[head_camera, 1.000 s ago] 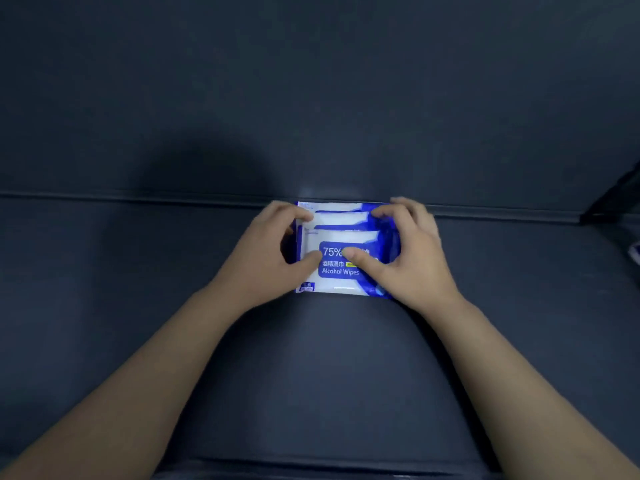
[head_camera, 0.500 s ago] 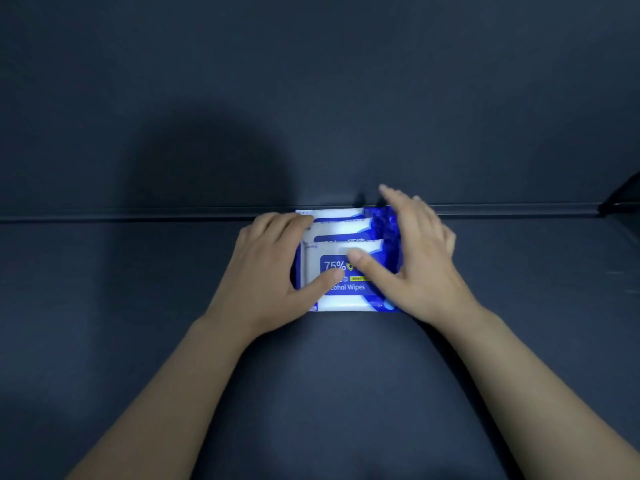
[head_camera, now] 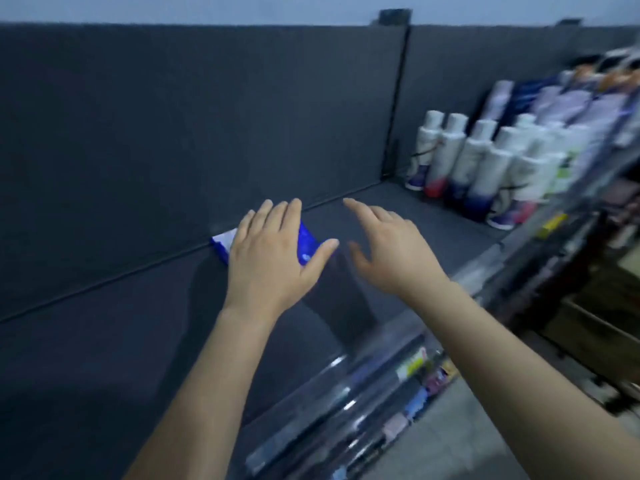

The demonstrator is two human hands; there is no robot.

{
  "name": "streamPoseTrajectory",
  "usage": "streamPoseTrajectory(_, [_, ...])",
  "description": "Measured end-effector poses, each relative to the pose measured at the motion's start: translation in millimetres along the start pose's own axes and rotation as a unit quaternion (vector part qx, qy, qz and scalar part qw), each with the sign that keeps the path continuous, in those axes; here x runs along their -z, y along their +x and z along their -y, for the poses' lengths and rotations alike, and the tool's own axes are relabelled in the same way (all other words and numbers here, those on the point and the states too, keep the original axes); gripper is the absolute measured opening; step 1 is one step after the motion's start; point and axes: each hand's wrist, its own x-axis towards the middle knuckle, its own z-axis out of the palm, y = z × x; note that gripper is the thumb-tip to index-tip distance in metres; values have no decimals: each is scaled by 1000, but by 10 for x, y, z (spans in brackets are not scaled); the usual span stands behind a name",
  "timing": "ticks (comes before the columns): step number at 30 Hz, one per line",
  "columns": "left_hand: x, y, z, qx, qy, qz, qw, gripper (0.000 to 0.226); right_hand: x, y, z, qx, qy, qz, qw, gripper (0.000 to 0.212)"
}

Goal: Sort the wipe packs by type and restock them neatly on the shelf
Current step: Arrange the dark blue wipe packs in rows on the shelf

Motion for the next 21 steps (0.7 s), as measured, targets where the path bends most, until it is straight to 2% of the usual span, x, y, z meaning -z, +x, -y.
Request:
streamPoseTrajectory(4, [126, -279, -554, -118, -27, 8, 993, 78, 541, -968, -180, -112, -81, -18, 990, 69])
streamPoseTrajectory(9, [197, -632, -1473, -240, -79, 32, 967, 77, 1079, -2094, -436, -246, -164, -13, 955, 66])
streamPoseTrajectory(15, [63, -1191, -2780, -368, -143, 66, 916, 67, 1498, -3484, -895, -433, -168, 34, 885, 65])
streamPoseTrajectory(21, [-298, -1893, -4172, -461, -154, 130, 864, 62, 1615, -4803, -1552, -565, -124, 83, 811, 71])
